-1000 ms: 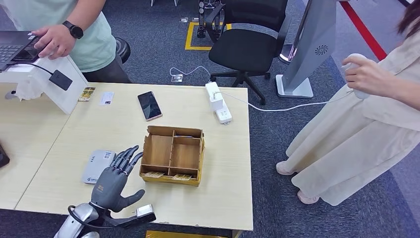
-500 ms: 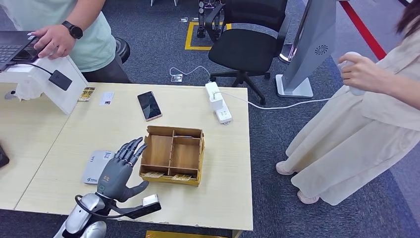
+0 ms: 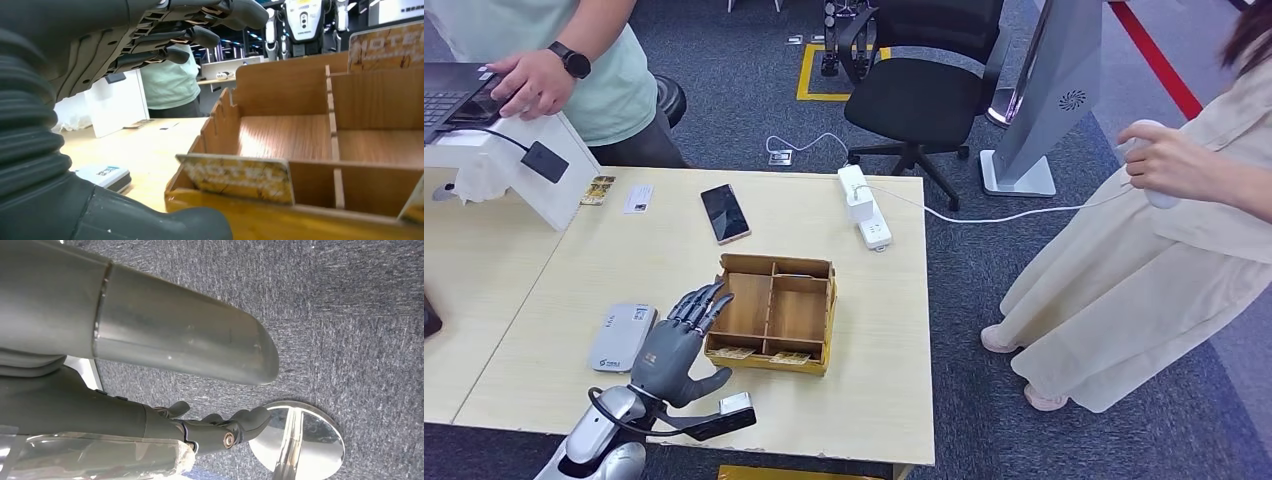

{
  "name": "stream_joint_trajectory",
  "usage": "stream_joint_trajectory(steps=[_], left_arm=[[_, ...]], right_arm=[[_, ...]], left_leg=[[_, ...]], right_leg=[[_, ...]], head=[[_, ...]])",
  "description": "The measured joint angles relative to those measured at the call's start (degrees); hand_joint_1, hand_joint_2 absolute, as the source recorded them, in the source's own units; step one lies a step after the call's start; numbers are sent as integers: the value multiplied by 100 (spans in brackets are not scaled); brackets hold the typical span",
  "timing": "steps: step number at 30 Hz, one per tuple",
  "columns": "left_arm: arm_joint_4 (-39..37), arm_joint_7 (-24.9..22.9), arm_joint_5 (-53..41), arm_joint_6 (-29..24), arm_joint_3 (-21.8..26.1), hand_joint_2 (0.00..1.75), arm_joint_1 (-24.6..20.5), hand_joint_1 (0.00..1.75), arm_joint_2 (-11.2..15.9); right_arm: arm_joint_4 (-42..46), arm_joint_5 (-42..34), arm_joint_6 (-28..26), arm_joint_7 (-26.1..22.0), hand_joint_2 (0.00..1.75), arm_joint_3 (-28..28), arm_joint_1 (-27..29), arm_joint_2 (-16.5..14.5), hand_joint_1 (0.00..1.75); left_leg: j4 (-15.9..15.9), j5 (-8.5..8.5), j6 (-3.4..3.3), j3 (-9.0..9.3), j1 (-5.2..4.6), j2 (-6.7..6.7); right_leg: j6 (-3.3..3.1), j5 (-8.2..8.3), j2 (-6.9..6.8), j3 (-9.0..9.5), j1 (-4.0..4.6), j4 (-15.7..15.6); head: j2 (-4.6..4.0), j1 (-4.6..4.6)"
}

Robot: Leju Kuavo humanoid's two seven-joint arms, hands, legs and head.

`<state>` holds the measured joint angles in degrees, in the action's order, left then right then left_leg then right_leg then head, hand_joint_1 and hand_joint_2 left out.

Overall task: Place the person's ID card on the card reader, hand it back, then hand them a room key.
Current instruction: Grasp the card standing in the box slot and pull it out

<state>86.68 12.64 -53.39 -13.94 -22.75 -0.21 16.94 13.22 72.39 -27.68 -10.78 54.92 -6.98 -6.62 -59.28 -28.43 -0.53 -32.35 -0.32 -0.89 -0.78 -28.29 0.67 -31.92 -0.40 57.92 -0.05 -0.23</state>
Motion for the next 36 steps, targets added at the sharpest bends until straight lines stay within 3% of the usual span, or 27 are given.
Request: stream_joint_trajectory(steps=[17, 36], left_arm=[[73, -101, -108, 55, -14, 175, 336, 0, 379], [118, -108, -180, 55, -15, 175, 394, 0, 389]], right_arm=[[0, -91, -17, -45, 0, -44, 7, 0, 0], [0, -134, -34, -61, 0, -49, 5, 0, 0]], left_leg=[[0, 0, 0, 0, 0, -1], [0, 0, 0, 1, 0, -1]], right_leg=[[0, 0, -2, 0, 0, 0], [0, 0, -2, 0, 0, 0]], head=[[0, 0], [0, 0]])
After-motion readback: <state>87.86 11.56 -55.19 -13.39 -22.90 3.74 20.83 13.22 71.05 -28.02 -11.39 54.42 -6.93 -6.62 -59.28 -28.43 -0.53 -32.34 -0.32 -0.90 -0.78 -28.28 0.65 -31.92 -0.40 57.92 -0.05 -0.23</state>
